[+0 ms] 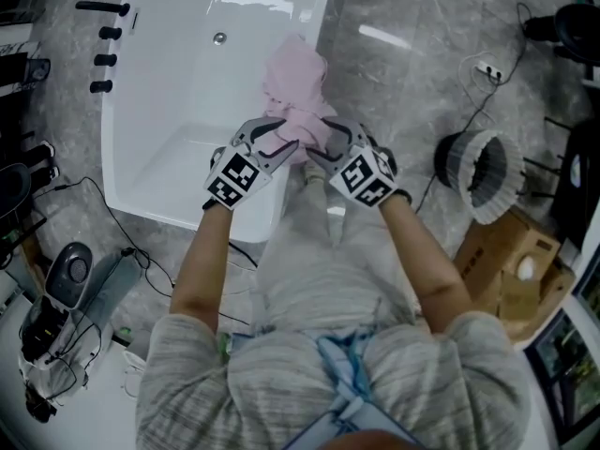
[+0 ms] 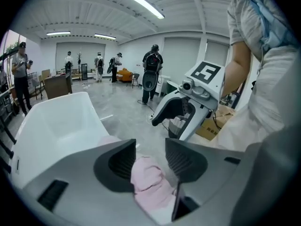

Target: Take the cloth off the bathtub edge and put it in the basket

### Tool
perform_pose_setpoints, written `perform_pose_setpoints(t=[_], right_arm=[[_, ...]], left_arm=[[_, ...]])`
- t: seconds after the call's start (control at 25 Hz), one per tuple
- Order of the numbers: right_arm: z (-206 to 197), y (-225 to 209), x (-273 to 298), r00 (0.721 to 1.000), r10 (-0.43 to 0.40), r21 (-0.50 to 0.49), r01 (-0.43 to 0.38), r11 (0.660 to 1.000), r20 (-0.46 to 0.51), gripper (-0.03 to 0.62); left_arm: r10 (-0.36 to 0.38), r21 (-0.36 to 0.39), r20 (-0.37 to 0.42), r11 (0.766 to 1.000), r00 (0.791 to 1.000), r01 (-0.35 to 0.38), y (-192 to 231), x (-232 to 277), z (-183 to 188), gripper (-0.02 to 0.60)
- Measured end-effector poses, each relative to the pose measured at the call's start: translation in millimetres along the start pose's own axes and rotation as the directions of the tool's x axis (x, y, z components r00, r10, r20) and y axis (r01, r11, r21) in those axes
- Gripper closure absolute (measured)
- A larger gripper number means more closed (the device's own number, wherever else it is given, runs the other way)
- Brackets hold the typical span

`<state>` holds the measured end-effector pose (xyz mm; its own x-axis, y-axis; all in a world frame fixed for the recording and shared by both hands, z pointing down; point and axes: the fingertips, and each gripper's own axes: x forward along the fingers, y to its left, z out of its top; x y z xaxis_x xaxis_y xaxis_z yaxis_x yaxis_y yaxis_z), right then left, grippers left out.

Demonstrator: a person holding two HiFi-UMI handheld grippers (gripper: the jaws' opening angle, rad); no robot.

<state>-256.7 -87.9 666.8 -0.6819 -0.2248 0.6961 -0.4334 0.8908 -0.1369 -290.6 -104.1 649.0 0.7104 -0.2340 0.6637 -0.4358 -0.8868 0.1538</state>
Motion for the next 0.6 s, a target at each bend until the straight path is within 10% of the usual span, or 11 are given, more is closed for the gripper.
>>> perform_pose_setpoints(t=[0.32,0.6], right_arm=[[-38.0,-8.7,47.2,0.990,0.046,-0.049,-0.053,0.997,-0.134,0.237],[-67.1,-17.6,73.1,0.970,0.073,-0.109,-0.101,0.989,-0.233,0.121]], left_arm=[[-0.068,0.057,-0.152,0.995,0.986,0.077,15.8,34.1,-50.4,0.241],[-0.117,0.147,-0.340,0.973,0.933,0.176,24.6,56.0,-93.2,0.091]])
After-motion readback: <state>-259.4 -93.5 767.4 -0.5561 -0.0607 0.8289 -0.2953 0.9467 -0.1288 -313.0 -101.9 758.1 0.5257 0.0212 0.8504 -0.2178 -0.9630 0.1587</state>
